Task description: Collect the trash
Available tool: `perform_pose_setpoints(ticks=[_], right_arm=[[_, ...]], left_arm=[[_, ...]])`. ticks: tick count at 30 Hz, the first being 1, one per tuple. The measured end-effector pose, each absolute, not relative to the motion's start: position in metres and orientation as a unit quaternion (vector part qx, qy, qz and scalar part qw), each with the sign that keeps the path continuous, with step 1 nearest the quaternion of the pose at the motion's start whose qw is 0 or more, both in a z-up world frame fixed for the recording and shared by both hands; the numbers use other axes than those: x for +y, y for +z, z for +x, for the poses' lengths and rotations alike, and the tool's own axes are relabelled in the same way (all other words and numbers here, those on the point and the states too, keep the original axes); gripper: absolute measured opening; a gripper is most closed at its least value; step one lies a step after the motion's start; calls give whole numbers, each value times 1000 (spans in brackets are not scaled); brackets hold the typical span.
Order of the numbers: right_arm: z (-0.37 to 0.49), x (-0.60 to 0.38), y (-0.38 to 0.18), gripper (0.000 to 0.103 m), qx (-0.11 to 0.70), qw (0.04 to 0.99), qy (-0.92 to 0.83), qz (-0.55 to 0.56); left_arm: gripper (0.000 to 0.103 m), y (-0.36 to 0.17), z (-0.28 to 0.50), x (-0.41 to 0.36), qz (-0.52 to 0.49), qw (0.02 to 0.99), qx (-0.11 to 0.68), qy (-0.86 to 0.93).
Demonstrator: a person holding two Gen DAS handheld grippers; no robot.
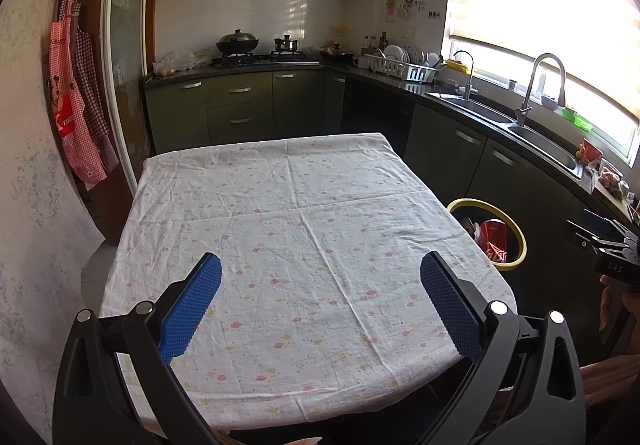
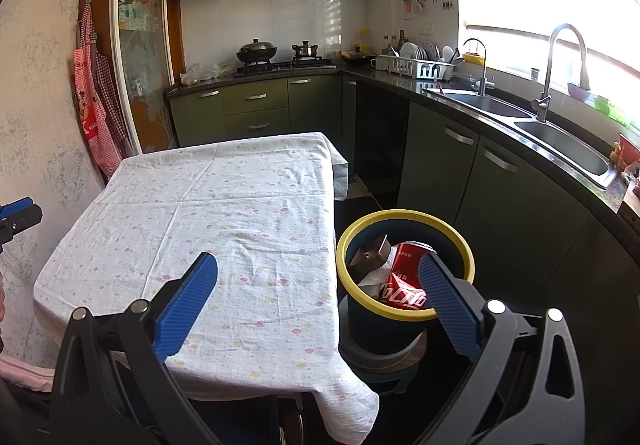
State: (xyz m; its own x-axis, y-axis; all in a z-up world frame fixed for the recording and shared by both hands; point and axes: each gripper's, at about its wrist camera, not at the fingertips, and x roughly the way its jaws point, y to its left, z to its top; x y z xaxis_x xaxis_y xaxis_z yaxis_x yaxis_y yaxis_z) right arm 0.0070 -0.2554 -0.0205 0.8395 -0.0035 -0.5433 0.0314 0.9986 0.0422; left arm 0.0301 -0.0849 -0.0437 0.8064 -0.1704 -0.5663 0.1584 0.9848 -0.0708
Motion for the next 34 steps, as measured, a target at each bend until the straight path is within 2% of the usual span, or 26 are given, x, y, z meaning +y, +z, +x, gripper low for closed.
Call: perform_pose_setpoints(ticks=[21,26,29,34], right_arm=[[9,-253,-24,96,286,958,-5,24],[16,-251,-28,96,291,956,6,27],[36,-245,-31,96,300,954,19,26],[106,-222,-39,96,322,945,60,20]], left_arm=[[98,-51,38,-82,-23,946,310,-90],[98,-48,41,-80,-21,955,282,-89],[98,-51,67,-75,-12,952,296,-80],[98,-79,151,-51,-7,939,340,-42]])
